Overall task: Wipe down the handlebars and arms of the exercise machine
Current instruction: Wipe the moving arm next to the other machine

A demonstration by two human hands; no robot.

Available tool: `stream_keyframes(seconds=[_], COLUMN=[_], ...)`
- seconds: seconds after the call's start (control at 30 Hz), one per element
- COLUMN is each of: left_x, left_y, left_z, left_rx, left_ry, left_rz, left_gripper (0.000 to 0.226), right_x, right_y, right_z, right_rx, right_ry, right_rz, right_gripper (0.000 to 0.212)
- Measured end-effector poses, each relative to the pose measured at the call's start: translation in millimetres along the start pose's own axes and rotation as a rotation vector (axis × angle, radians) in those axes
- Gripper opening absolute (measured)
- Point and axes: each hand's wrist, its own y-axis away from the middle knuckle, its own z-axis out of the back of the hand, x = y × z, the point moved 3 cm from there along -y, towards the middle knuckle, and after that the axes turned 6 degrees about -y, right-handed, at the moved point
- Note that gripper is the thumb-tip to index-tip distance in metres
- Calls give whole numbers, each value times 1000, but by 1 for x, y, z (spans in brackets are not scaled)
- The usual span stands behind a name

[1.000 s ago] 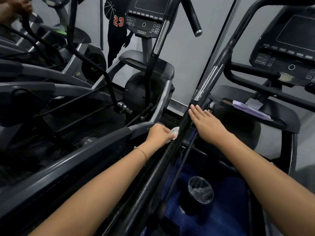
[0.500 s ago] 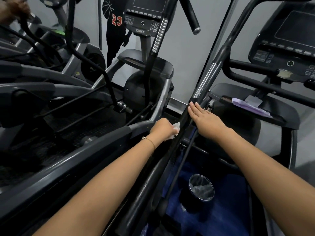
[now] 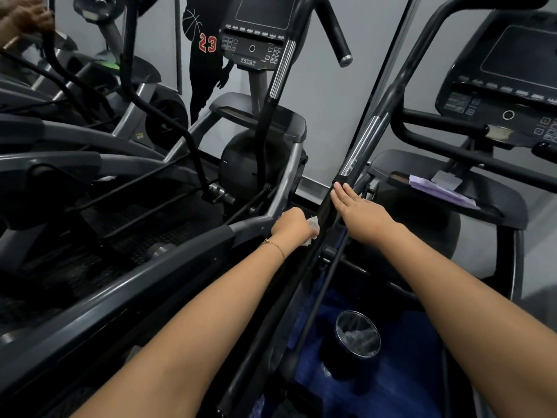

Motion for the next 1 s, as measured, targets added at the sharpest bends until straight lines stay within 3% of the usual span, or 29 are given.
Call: stream_keyframes(seconds=[0.23, 0.43, 0.7, 0.87, 1.0], left_x=[8, 1, 20, 30, 22], left_y=[4, 10, 25, 31, 25], left_z=[0, 2, 13, 12, 8], left_rx=[35, -3, 158, 160, 65], left_ry=[-94, -45, -244, -183, -29], left_rz=[9, 8, -88, -96, -50], left_gripper=[46, 29, 30, 23, 42], right_x=[-1, 1, 19, 36, 33], right_y=[0, 1, 5, 22, 20], right_z=[0, 1, 8, -25, -22], right_rx=[6, 24, 1, 17, 76], right_ry=[-9, 5, 117, 140, 124], right_rz=[-12, -23, -1, 68, 73], right_gripper=[72, 71, 65, 62, 64])
